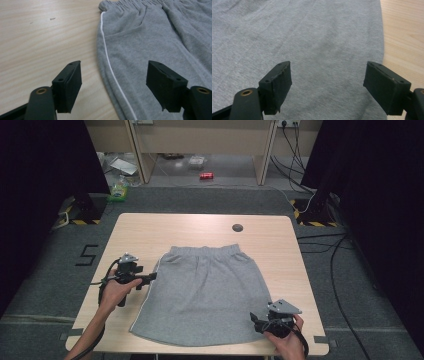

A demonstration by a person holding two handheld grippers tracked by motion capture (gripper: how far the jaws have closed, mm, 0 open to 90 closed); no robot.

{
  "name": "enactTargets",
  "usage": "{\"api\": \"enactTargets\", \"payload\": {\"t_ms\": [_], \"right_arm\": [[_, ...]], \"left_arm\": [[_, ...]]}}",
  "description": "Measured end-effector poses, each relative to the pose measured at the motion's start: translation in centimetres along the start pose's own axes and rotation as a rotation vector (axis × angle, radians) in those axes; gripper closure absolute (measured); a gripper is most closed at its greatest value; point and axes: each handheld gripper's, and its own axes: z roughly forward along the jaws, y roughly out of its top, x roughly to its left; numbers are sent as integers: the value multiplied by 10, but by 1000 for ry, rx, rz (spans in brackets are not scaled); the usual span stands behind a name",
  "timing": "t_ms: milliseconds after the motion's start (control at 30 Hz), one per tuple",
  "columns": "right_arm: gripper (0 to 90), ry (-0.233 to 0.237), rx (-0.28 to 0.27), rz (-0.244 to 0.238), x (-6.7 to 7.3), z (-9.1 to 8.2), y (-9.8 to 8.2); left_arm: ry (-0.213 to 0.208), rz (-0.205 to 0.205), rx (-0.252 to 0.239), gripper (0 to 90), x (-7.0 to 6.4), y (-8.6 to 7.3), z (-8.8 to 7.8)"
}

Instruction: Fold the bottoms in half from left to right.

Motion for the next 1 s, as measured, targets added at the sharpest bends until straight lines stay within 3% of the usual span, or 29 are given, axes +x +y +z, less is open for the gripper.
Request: {"api": "enactTargets", "payload": {"t_ms": [433, 700, 833, 1000], "right_arm": [[226, 7, 4, -16, 1, 1, 0], [227, 10, -1, -14, 4, 2, 1], [227, 18, -4, -29, 8, 3, 3], [228, 27, -5, -36, 13, 5, 5]], "left_arm": [[-7, 5, 14, 384, -4, 31, 26], [7, 31, 22, 472, -5, 48, 41], [-10, 9, 34, 516, -5, 57, 51], [11, 24, 58, 537, -7, 67, 63]]}}
